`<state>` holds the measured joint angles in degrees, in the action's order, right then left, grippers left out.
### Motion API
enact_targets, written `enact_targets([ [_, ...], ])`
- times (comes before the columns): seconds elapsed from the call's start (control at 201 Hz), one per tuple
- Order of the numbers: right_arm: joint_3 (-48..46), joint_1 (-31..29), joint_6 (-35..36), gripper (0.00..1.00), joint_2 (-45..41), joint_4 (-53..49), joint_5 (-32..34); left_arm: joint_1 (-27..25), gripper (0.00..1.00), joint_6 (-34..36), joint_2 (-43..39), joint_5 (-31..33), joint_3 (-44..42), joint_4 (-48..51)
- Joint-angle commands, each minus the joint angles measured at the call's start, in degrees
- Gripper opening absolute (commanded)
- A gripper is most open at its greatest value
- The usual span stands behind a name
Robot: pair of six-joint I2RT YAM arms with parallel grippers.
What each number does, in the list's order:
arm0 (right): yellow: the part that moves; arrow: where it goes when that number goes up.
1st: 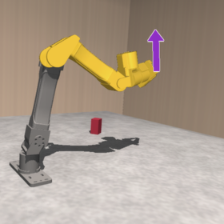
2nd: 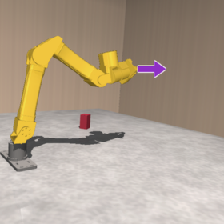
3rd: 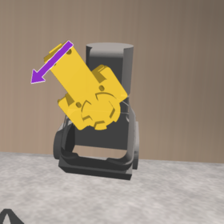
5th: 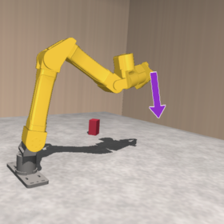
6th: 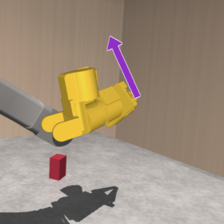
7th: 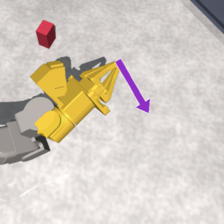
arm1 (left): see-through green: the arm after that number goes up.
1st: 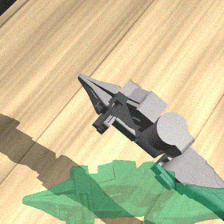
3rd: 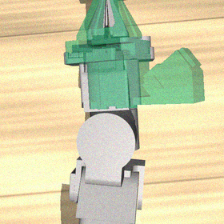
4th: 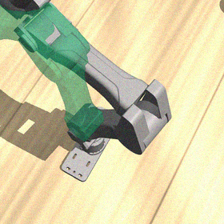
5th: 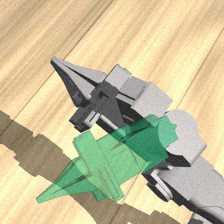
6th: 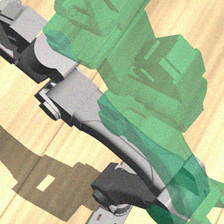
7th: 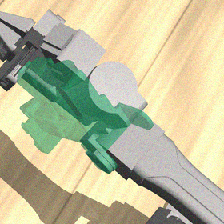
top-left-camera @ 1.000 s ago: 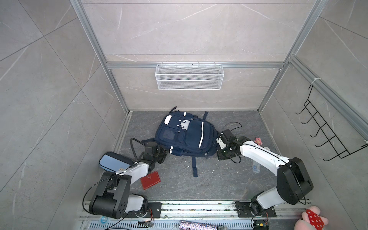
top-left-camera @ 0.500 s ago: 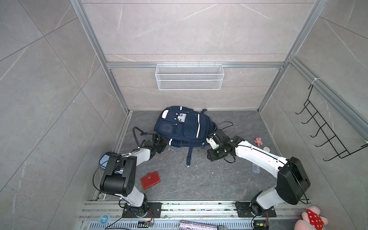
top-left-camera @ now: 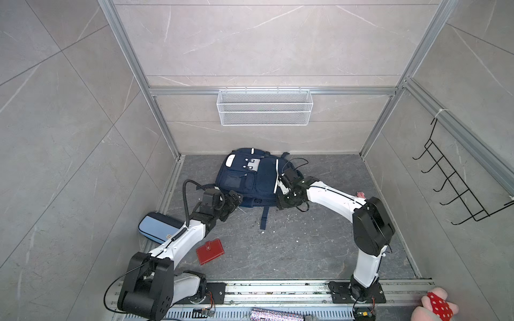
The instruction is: Pack the student bag
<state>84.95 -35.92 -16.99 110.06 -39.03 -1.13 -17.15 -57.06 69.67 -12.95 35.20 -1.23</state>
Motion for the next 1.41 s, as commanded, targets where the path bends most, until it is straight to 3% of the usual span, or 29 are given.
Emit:
enact_targets([
  [0.0,3.6,0.2,-0.9,0.62,3.3,-3.9,3.9,-2.1,0.94,-0.9,-4.0,2.3,-1.6,2.3],
  [0.214,6.2,0.2,-0.5,0.58,6.4,-5.3,6.1,-2.9,0.93,-2.6,-10.8,4.1,-4.3,5.3],
  [0.428,8.2,0.1,-0.8,0.53,9.9,-5.4,8.0,-2.9,0.92,-1.8,-11.9,4.1,-2.6,6.8],
  [0.717,9.4,-0.1,0.3,0.21,10.8,-6.1,10.5,-2.9,0.91,-3.8,-12.8,4.5,-3.7,4.7],
  [0.981,7.0,-1.1,1.3,0.18,8.3,-5.7,12.4,-2.9,0.90,-3.8,-16.1,5.1,-4.9,6.8],
  [1.056,6.0,-1.2,1.9,0.00,7.5,-5.3,12.4,-2.9,0.90,-4.1,-17.2,5.4,-5.7,6.9],
  [1.304,3.0,-1.5,3.3,0.00,4.7,-3.6,9.9,-3.0,0.90,-4.7,-20.3,5.3,-7.4,7.7],
  [1.404,0.0,-1.5,3.2,0.22,2.6,-0.7,9.2,-3.2,0.90,-4.8,-21.1,5.4,-8.1,8.0],
])
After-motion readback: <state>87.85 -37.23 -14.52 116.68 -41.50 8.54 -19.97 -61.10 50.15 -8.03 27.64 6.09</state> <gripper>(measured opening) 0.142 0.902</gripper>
